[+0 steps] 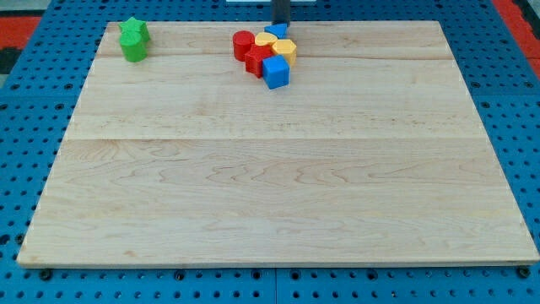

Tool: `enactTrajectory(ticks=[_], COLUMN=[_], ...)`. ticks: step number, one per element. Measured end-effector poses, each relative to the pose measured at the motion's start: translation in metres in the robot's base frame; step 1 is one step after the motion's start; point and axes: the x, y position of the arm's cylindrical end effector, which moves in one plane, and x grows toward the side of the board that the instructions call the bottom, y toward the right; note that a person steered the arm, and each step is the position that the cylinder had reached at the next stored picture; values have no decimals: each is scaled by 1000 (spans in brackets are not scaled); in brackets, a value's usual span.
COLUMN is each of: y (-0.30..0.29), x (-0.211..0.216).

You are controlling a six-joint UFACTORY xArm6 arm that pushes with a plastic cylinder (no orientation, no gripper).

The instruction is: Push the blue triangle into the red circle

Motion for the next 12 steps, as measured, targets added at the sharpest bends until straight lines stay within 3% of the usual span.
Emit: enactTrajectory(ticks=[1,6,8,11,12], y=[37,-9,3,-18,-22], x=[0,20,0,13,36])
